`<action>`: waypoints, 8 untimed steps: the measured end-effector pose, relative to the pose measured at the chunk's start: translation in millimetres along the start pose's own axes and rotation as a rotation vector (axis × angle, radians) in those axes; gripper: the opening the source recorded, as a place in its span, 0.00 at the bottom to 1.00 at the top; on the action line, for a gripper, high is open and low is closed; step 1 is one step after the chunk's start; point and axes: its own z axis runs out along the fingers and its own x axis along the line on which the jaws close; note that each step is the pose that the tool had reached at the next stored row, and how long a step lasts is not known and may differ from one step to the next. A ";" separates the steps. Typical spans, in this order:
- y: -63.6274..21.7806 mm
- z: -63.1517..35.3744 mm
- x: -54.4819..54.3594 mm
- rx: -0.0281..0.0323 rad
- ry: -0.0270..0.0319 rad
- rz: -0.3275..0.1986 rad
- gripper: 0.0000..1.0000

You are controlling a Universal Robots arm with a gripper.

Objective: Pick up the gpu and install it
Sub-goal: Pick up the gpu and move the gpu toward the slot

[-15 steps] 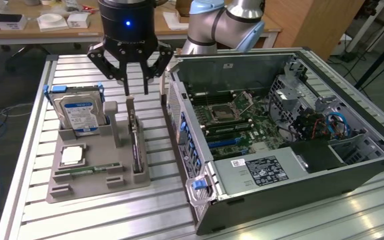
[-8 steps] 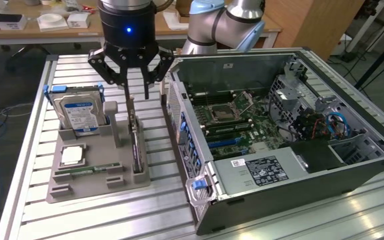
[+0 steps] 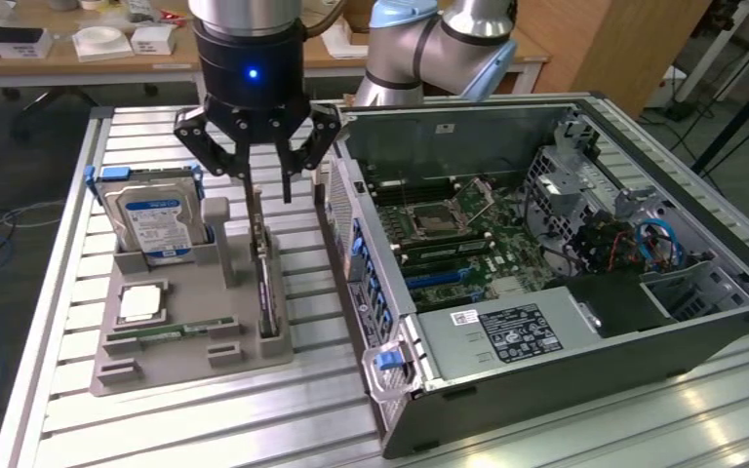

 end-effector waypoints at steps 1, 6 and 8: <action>-0.1 1.4 0.1 -0.0001 0.0000 0.000 0.41; -0.4 7.2 0.2 -0.0001 -0.0001 0.000 0.41; -0.6 9.3 0.3 0.0000 0.0000 0.000 0.41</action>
